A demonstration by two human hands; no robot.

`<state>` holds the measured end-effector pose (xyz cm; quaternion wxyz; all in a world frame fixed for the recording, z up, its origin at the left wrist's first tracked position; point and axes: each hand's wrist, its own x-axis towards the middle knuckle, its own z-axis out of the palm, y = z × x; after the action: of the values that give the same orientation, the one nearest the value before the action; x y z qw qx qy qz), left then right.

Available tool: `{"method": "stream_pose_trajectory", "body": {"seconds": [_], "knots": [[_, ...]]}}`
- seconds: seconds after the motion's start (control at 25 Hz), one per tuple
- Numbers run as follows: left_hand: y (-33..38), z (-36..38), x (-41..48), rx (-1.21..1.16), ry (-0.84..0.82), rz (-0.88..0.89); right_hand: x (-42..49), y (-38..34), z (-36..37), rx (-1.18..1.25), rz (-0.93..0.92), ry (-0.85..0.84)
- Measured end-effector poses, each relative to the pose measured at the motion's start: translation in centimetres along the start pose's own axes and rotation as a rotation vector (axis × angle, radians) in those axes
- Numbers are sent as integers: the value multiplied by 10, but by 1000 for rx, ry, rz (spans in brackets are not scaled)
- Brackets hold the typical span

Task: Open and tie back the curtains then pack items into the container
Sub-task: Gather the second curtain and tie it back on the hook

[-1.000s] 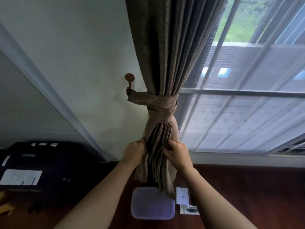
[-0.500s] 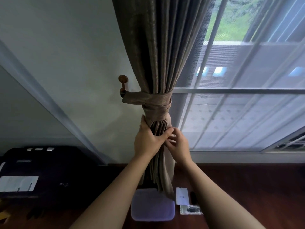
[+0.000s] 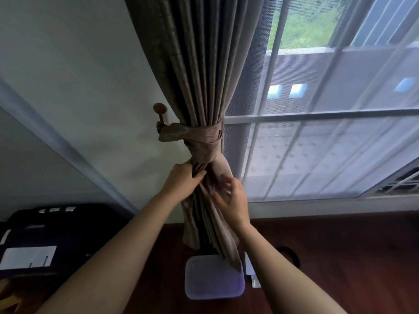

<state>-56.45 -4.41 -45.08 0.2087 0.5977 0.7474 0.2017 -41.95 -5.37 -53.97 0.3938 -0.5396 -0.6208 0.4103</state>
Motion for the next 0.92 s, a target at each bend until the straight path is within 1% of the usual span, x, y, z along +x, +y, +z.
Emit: {"method": "stream_pose_trajectory", "body": {"seconds": [0.16, 0.28, 0.36, 0.4, 0.56, 0.72, 0.76, 0.92], "knots": [[-1, -12, 8, 51, -100, 48, 3, -10, 6, -51, -62, 105], [0, -14, 5, 46, -133, 43, 10, -15, 11, -174, -92, 85], [0, -15, 2, 52, -141, 45, 11, -18, 16, -257, -70, 100], [0, -15, 1, 58, -140, 51, 11, -20, 19, -262, -51, 112], [-3, -15, 0, 71, -141, 68, 12, -25, 28, -199, 17, 111], [-5, -14, 0, 79, -162, 57, 10, -28, 26, -312, 84, 132], [-6, -14, 0, 76, -163, 55, 10, -29, 26, -300, 85, 126], [-13, -13, -3, 55, -167, 64, 16, -25, 19, -95, 60, 114]]}}
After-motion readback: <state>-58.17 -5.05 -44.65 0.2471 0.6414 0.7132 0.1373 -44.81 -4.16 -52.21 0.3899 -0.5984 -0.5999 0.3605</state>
